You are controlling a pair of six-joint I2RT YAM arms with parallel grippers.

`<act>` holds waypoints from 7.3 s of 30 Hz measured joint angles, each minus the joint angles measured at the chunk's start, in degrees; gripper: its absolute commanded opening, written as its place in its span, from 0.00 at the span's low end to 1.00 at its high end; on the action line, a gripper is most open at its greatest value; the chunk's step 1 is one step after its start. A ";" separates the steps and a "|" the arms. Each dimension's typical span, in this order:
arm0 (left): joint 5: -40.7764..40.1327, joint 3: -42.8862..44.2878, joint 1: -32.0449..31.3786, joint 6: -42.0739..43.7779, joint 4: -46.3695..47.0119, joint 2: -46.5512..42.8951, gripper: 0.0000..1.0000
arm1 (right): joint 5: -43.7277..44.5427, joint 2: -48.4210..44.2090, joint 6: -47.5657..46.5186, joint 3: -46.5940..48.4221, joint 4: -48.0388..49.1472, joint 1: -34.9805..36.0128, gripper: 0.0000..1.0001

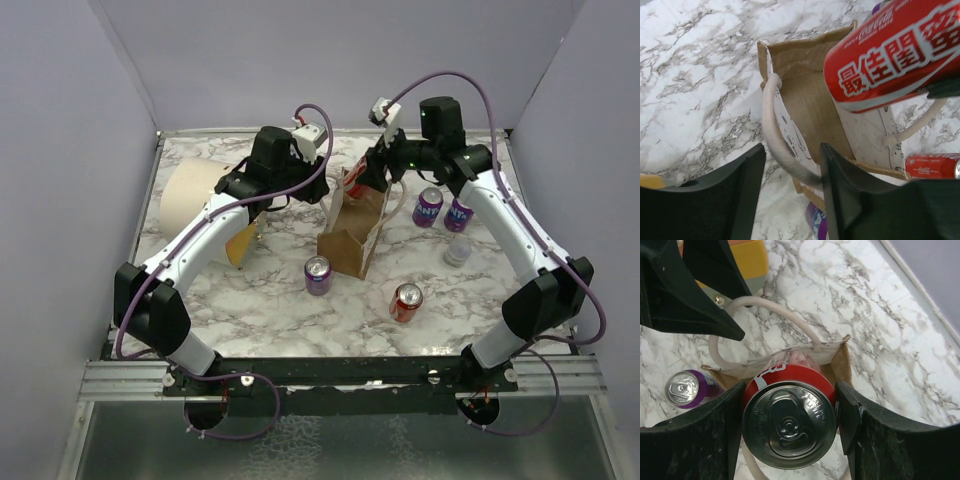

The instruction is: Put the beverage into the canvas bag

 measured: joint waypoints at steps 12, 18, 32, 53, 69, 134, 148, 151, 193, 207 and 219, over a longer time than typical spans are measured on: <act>3.67 -3.65 3.19 -3.32 1.75 0.50 0.10 | 1.79 6.05 -1.62 -0.46 0.09 4.39 0.31; 4.15 -6.56 3.74 -3.76 2.16 0.42 0.01 | 5.05 10.71 -3.67 -0.46 0.04 4.52 0.29; 5.55 -6.60 4.07 -4.81 2.56 0.42 0.00 | 11.04 18.58 -5.64 -0.68 1.42 4.79 0.29; 7.06 -8.87 4.07 -5.95 3.37 0.42 0.00 | 17.70 22.93 2.34 -3.96 10.95 5.14 0.31; 9.22 -9.40 4.07 -6.54 4.55 0.20 0.00 | 19.19 24.96 4.00 -3.63 12.17 5.14 0.66; 12.04 -9.27 4.07 -7.48 5.57 1.33 0.00 | 1.03 -32.11 -25.83 -41.68 -22.40 5.16 0.96; 12.04 -9.27 4.07 -6.71 5.57 1.40 0.00 | 4.48 -28.44 -27.15 -50.47 -18.23 5.16 0.81; 12.04 -9.27 4.07 -6.69 5.57 1.40 0.00 | 4.61 -28.44 -27.26 -51.54 -16.41 5.16 0.76; 12.68 -9.27 4.07 -5.18 5.62 2.01 0.00 | -1.03 -17.86 -10.93 -14.25 -5.22 5.18 0.32; 13.92 -9.27 4.04 -5.64 5.62 2.19 0.00 | 14.71 2.82 -3.74 -5.79 -1.22 5.18 0.29; 14.21 -9.27 4.04 -5.88 5.79 2.19 0.00 | 16.26 8.22 -2.29 -4.94 -4.61 5.18 0.29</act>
